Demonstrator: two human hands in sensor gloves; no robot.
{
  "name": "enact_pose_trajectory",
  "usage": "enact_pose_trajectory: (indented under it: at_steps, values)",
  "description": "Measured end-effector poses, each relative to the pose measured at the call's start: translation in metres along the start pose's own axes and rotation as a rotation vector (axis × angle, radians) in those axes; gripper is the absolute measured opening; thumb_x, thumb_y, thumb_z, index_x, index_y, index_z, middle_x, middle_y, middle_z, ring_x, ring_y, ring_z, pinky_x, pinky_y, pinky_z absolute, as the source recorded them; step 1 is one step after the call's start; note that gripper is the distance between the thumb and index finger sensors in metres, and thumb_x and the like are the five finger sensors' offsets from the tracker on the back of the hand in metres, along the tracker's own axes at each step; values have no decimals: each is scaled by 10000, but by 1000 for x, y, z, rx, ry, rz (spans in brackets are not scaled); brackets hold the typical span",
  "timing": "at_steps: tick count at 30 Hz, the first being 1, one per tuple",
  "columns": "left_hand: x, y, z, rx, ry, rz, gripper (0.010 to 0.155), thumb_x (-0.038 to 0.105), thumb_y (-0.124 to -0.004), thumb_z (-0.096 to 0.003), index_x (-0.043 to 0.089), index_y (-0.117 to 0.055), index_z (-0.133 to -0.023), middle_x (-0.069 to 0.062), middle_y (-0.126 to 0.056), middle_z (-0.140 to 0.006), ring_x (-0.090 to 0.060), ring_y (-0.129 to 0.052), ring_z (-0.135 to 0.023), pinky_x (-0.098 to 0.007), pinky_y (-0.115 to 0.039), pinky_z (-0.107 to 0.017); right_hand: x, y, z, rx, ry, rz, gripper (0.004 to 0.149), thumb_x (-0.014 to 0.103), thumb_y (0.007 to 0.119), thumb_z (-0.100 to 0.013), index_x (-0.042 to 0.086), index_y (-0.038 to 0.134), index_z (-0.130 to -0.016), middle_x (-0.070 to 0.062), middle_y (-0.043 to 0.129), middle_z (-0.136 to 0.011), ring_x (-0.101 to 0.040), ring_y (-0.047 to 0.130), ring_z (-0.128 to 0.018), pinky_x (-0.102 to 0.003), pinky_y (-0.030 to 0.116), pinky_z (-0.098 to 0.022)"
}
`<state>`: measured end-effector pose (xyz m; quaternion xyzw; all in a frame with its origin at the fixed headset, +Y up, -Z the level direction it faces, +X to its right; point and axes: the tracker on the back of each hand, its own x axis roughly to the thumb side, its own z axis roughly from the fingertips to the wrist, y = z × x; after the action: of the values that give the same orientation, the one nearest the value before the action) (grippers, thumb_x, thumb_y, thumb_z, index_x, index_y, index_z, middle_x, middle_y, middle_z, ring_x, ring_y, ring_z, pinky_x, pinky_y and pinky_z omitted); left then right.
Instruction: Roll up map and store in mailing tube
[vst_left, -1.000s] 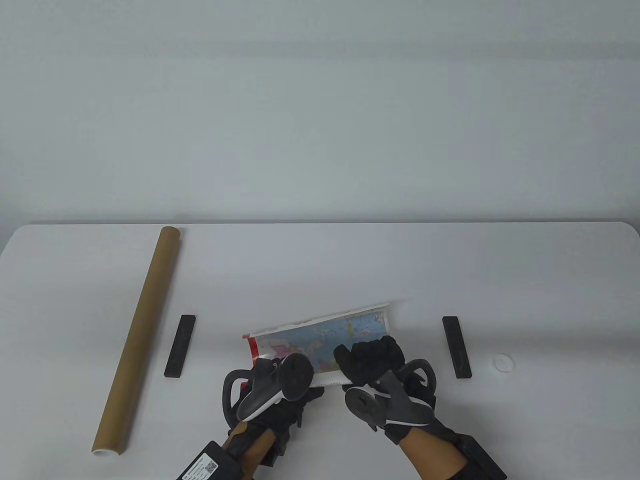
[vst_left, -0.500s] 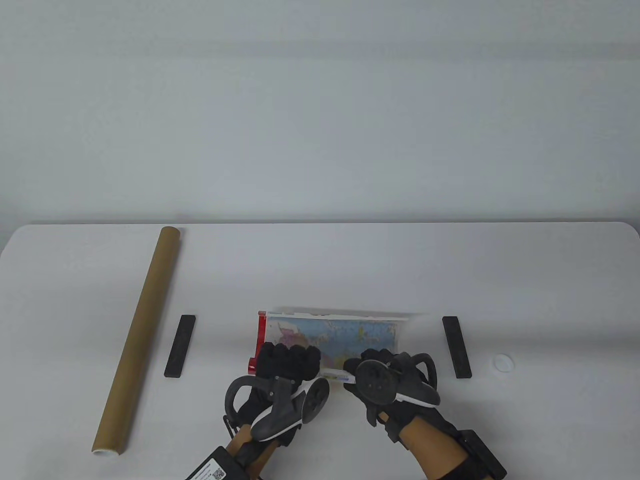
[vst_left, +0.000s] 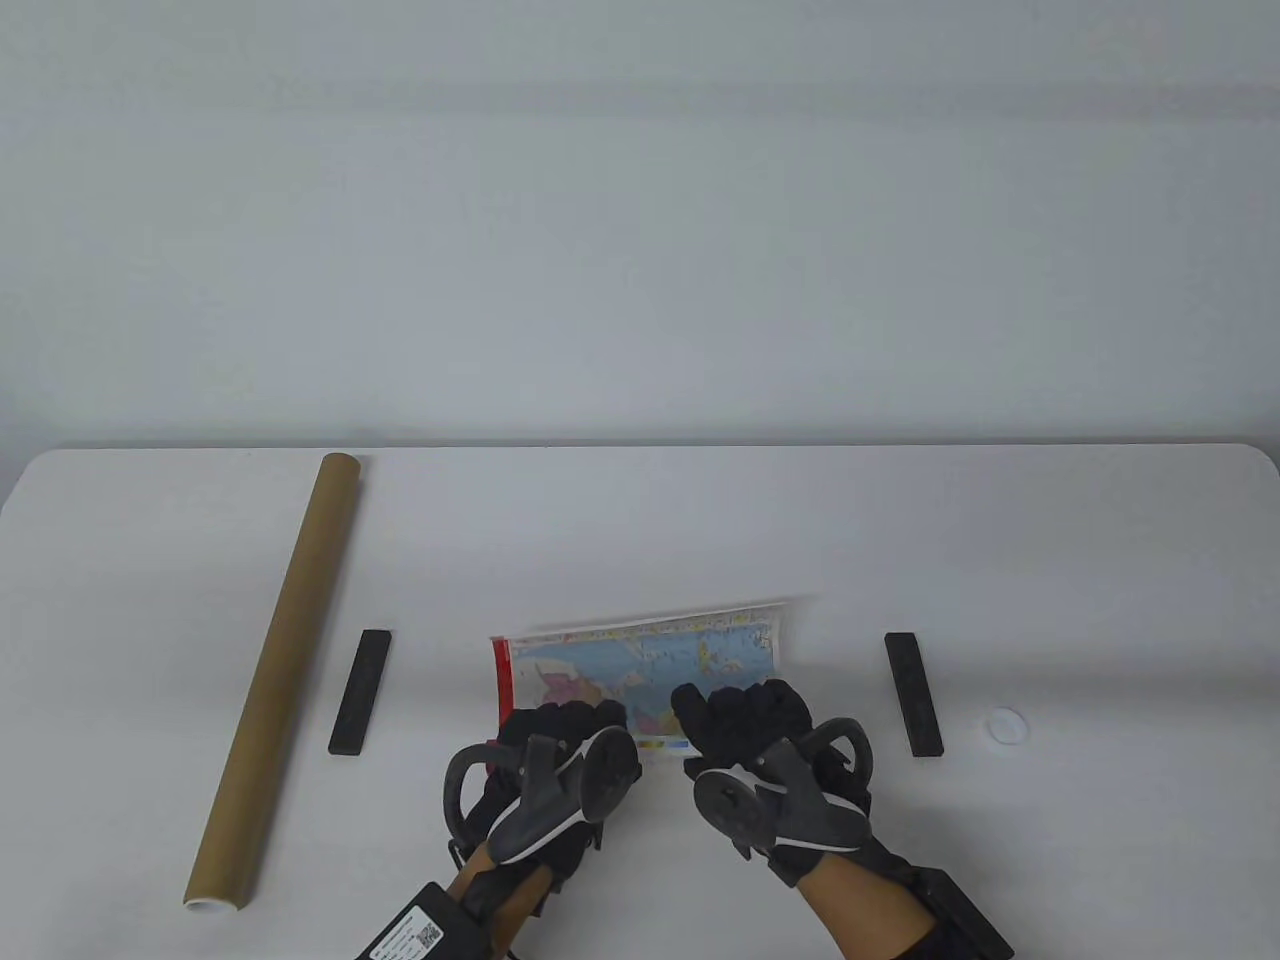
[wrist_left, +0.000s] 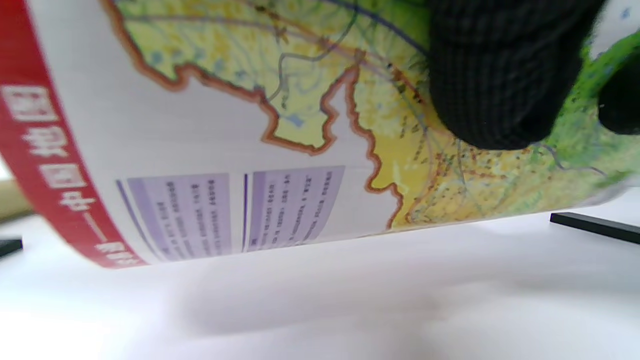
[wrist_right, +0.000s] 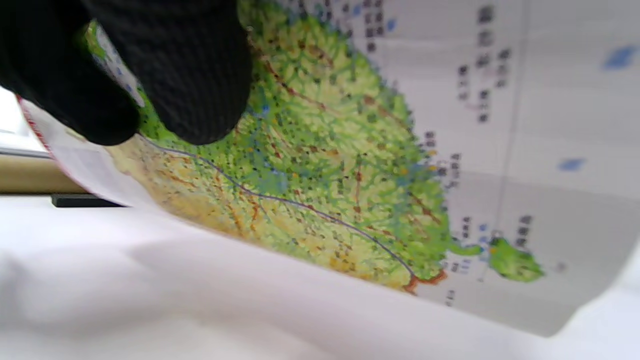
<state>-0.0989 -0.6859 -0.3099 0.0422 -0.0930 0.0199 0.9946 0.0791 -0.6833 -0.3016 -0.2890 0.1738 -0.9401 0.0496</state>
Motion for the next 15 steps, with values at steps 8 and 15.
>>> enact_pose_trajectory:
  at_steps: [8,15]
  values:
    - [-8,-6,-5,-156,-45,161,536,654,-931,-314,408,-856,-784,119,-947,-481,-95,-1001,-406,-358,-807,-595,5,0,-2,10,-8,80,603,419,928,-450,113,798,-953,-29,876,-622,-274,936,-494,-568,750,-539]
    - [9,2,4,23,-88,-148,649,650,-881,-354,448,-697,-943,93,-842,-851,-193,-919,-796,-442,-676,-742,-13,8,-7,125,78,-85,526,419,927,-456,99,866,-868,-10,892,-536,-247,948,-404,-548,791,-478]
